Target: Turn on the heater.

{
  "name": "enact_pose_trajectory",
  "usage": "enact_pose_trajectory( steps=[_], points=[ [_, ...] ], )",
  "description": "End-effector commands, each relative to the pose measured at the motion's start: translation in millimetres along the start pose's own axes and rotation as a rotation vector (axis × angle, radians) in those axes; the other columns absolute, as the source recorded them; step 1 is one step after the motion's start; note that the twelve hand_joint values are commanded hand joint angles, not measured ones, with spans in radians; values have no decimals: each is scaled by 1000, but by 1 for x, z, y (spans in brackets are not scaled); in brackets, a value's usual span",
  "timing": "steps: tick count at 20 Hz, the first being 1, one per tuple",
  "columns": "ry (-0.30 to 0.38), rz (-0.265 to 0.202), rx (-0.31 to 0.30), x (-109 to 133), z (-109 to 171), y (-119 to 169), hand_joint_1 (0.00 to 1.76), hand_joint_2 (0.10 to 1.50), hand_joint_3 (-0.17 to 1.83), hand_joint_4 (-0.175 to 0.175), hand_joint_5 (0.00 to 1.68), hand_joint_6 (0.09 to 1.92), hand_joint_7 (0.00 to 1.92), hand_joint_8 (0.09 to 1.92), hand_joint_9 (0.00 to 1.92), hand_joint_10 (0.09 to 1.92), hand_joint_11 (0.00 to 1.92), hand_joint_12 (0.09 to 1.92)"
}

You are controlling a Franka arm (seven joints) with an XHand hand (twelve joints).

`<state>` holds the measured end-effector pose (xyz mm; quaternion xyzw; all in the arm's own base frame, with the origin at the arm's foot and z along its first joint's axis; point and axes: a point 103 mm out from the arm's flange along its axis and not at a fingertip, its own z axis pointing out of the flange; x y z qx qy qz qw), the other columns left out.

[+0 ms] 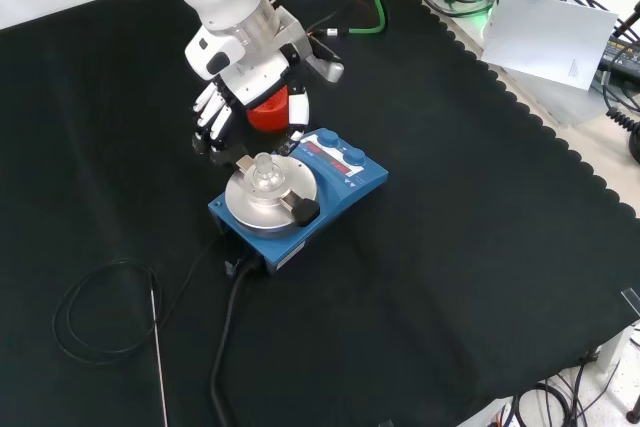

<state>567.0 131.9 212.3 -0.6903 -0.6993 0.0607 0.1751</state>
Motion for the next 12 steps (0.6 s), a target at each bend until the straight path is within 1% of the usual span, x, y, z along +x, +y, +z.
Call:
enact_pose_trajectory(
  steps=[1, 8, 10, 11, 12],
  points=[
    [10, 20, -26, -13, -11, -22, 883, 605, 667, -15, 428, 501, 135, 679, 391, 693, 195, 1385],
    [2, 46, -59, -27, -19, -68, 873, 611, 657, -14, 441, 444, 148, 683, 395, 697, 192, 1386],
    [2, 54, -62, -31, -18, -84, 871, 613, 657, -14, 441, 438, 175, 693, 415, 704, 195, 1387],
    [8, 54, -57, -33, -17, -93, 870, 613, 657, -14, 442, 436, 194, 700, 427, 707, 199, 1387],
    [-1, 49, -54, -34, -15, -101, 869, 613, 656, -14, 443, 427, 222, 702, 446, 701, 206, 1383]
  ],
)
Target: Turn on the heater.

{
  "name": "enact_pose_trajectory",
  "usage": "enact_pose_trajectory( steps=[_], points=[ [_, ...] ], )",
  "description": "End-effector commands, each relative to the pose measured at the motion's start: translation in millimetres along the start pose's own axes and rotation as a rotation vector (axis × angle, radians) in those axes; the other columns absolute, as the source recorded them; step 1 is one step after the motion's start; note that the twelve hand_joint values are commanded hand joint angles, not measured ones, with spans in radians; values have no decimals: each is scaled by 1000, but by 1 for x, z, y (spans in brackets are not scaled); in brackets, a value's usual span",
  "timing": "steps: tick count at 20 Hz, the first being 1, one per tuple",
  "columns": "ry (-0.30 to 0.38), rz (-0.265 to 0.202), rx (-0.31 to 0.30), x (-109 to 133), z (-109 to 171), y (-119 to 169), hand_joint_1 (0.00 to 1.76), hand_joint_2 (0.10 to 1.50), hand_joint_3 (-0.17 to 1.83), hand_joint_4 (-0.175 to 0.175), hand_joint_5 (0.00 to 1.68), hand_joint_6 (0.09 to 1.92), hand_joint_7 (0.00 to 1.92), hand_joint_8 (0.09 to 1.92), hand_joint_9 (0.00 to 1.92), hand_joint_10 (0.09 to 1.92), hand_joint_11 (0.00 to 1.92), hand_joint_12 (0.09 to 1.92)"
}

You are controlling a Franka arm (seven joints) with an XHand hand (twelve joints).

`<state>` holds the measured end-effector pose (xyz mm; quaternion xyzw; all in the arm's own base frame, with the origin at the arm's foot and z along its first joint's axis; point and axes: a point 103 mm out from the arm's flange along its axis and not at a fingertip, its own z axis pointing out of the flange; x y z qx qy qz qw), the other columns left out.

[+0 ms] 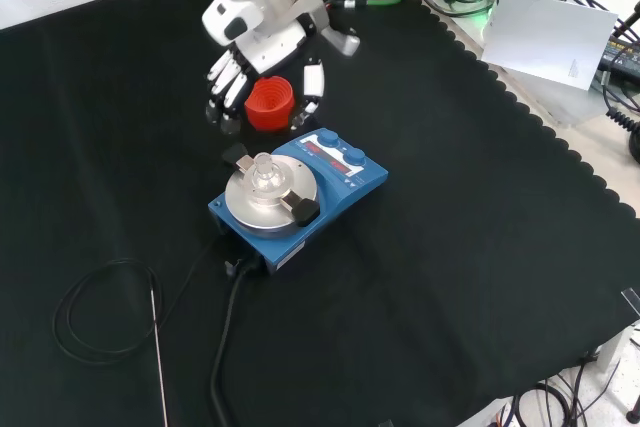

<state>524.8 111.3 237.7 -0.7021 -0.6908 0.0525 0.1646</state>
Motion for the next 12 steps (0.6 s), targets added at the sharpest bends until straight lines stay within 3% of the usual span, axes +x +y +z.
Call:
enact_pose_trajectory(
  steps=[1, 4, 5, 6, 10, 12],
  points=[
    [-6, 24, -20, -19, -1, -60, 869, 615, 656, -15, 445, 416, 269, 708, 489, 692, 230, 1373],
    [12, 35, -6, -26, 7, -85, 869, 620, 655, -18, 451, 380, 393, 713, 662, 651, 326, 1341],
    [5, 27, 11, -6, 15, -91, 867, 623, 655, -19, 453, 373, 416, 715, 705, 645, 351, 1335],
    [7, 29, 13, -5, 19, -97, 864, 626, 656, -19, 453, 368, 431, 717, 734, 643, 371, 1334],
    [-12, 53, 17, -30, 24, -121, 857, 631, 655, -18, 446, 357, 471, 731, 772, 641, 413, 1337],
    [19, 55, 40, -47, 31, -132, 856, 633, 654, -18, 443, 351, 525, 752, 797, 646, 425, 1335]
  ],
)
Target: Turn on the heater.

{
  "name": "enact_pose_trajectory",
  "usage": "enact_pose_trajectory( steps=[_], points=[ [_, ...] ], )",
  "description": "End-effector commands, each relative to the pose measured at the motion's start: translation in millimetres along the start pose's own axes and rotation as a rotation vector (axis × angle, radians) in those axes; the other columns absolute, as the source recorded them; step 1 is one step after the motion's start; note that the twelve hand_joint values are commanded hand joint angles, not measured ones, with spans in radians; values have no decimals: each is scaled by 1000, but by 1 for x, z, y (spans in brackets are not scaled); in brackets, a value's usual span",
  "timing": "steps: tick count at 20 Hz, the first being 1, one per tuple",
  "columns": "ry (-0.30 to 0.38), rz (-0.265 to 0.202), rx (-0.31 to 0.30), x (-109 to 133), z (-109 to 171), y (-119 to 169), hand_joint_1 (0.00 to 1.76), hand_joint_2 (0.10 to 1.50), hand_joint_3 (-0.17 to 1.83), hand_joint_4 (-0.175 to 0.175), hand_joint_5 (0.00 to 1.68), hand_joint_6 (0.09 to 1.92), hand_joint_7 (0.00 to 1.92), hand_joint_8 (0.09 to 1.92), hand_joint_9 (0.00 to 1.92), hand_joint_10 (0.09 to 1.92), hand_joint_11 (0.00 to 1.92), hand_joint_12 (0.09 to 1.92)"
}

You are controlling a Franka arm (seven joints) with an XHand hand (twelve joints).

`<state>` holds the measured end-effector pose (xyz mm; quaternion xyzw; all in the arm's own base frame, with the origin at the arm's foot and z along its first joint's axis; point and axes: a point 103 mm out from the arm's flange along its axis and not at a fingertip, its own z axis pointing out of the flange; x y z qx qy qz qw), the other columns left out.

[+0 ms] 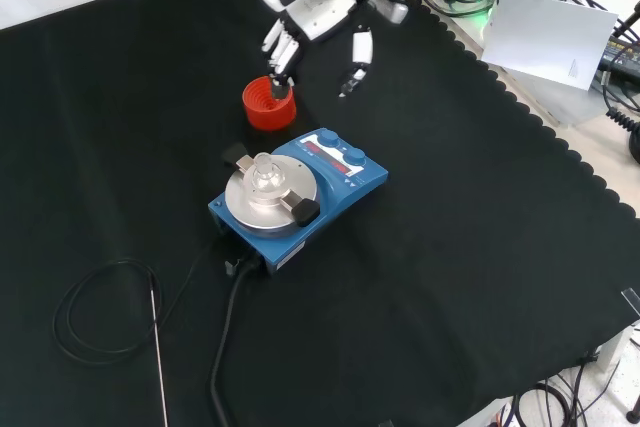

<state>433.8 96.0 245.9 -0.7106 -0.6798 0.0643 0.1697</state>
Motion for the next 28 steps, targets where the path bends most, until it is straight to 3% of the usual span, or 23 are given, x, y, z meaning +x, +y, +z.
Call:
enact_pose_trajectory(
  steps=[1, 9, 13, 17, 19, 23, 28],
  points=[
    [29, 26, 25, -36, 19, -45, 857, 634, 653, -18, 442, 343, 563, 763, 827, 646, 438, 1327],
    [-39, 39, 63, -30, 46, -72, 870, 638, 656, -27, 412, 268, 869, 912, 1114, 733, 582, 1272],
    [-75, 42, 92, -23, 53, -80, 928, 664, 652, -48, 375, 185, 1067, 1207, 1360, 907, 993, 1045],
    [-90, 50, 136, -19, 61, -84, 1069, 715, 664, -75, 444, 186, 1221, 1373, 1460, 1144, 1381, 819],
    [-105, 51, 159, -17, 64, -83, 1215, 735, 745, -89, 497, 306, 1309, 1493, 1538, 1304, 1334, 936],
    [-143, 39, 284, -9, 72, -77, 1373, 708, 911, -87, 432, 561, 1396, 1623, 1612, 1457, 1226, 1213],
    [-159, 35, 352, -4, 81, -70, 1409, 671, 1005, -65, 339, 569, 1420, 1653, 1630, 1492, 1203, 1295]
  ],
)
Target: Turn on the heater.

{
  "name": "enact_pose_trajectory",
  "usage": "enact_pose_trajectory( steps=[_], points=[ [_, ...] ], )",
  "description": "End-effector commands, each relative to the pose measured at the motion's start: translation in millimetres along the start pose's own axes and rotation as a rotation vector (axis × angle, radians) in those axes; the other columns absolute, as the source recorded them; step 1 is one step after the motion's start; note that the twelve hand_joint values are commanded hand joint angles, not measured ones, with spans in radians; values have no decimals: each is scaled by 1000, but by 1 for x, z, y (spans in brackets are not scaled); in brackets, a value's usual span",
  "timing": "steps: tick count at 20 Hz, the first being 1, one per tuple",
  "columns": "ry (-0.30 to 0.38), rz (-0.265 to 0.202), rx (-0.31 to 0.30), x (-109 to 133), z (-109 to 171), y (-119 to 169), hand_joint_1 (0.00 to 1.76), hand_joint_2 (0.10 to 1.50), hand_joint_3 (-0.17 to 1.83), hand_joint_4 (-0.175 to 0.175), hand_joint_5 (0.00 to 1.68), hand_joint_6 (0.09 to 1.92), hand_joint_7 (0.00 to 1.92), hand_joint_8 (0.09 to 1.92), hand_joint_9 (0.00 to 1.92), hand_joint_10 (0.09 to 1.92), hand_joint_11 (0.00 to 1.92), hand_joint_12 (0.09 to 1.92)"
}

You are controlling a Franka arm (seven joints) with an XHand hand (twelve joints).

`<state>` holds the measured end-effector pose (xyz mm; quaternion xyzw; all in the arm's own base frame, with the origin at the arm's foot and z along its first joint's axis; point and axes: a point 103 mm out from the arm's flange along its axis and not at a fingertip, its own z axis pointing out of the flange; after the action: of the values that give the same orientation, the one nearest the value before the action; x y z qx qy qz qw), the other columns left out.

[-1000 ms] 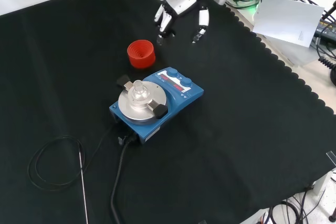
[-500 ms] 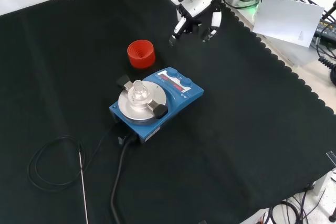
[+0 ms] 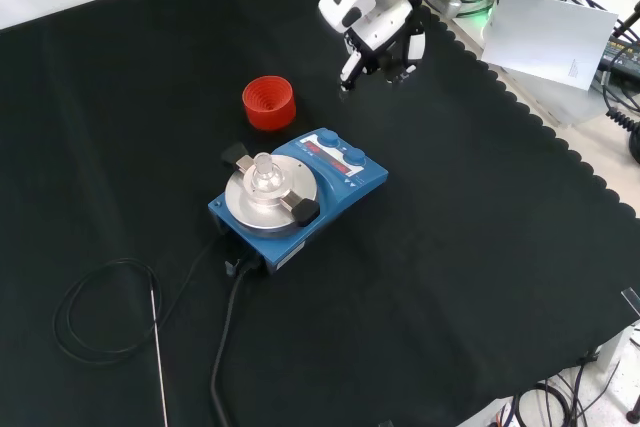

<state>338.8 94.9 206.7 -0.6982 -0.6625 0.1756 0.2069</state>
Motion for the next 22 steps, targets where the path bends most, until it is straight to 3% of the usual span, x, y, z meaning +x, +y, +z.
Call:
enact_pose_trajectory(
  steps=[1, 11, 21, 22],
  points=[
    [-62, -6, 151, 12, 12, 11, 1410, 663, 1019, -60, 322, 550, 1422, 1654, 1632, 1495, 1203, 1300],
    [-90, -25, 235, 22, 26, 23, 1412, 640, 1065, -35, 309, 295, 1436, 1659, 1637, 1502, 1208, 1310],
    [-104, -37, 255, 32, 35, 30, 1410, 639, 1071, -30, 333, 238, 1437, 1660, 1636, 1506, 1210, 1311],
    [-117, -29, 252, 41, 35, 29, 1410, 639, 1072, -29, 334, 236, 1437, 1660, 1636, 1506, 1209, 1311]
  ],
)
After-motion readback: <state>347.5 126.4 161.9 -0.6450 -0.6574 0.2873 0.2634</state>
